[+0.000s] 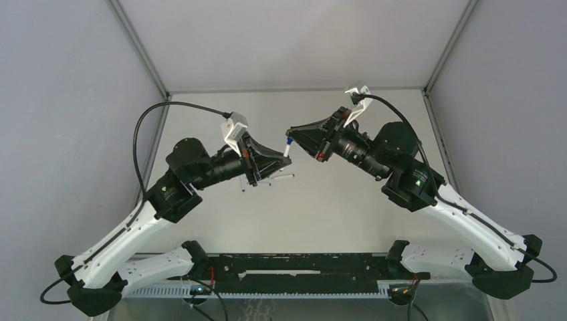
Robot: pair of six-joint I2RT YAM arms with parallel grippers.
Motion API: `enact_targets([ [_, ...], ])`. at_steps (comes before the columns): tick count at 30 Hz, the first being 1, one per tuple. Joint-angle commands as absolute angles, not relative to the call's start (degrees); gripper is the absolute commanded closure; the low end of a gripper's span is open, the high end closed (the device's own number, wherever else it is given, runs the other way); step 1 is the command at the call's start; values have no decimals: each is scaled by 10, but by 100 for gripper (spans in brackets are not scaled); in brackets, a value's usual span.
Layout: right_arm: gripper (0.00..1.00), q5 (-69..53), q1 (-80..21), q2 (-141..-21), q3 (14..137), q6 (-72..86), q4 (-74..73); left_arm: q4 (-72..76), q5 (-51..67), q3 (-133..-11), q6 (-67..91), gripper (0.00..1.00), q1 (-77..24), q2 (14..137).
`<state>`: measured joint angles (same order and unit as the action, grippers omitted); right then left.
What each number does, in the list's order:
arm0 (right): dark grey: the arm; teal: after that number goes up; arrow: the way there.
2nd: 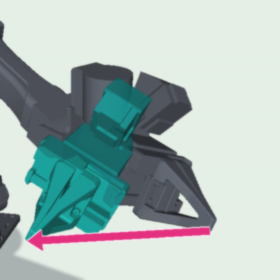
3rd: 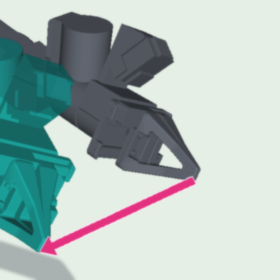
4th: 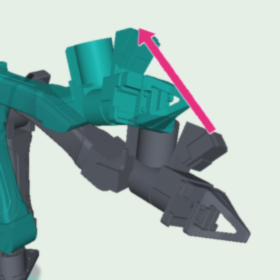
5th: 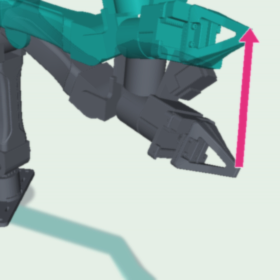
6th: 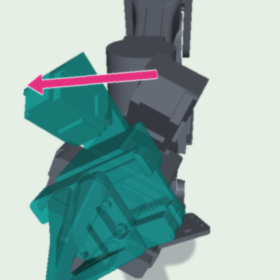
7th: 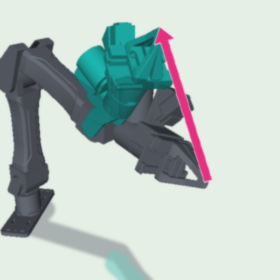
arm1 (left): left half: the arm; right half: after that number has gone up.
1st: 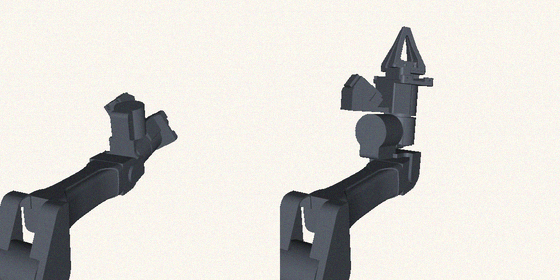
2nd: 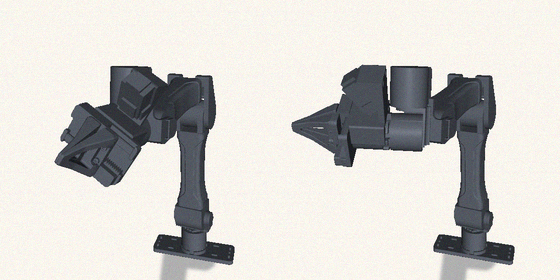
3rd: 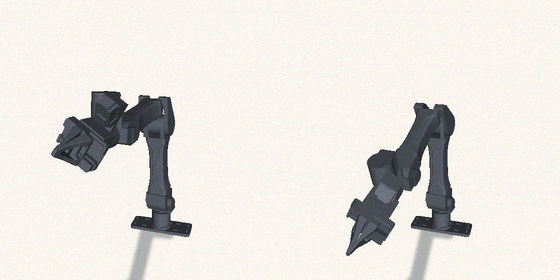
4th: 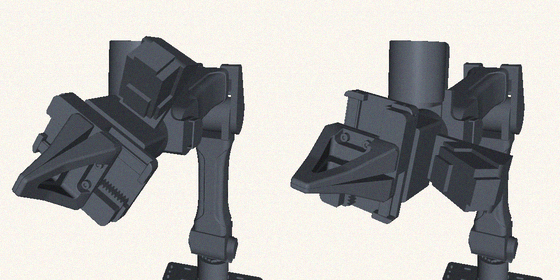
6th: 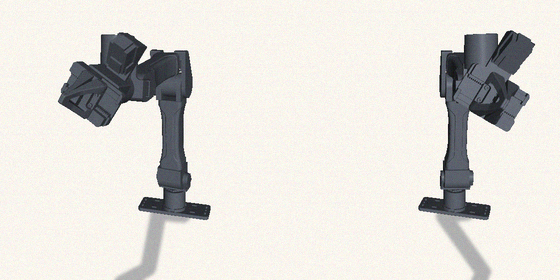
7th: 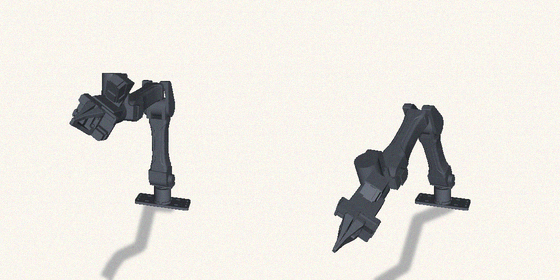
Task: Insert the pens into the pen caps
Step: Adjust the pen cap on the pen.
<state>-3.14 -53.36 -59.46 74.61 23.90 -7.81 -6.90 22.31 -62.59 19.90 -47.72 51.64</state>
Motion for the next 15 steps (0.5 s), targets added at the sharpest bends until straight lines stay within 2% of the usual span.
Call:
enact_targets([
  [1, 100, 0, -542, -604, 775, 221, -108, -42, 217, -656, 188, 100, -480, 511],
  [15, 100, -28, -508, -592, 786, 226, -93, -54, 259, -665, 179, 100, -482, 536],
])
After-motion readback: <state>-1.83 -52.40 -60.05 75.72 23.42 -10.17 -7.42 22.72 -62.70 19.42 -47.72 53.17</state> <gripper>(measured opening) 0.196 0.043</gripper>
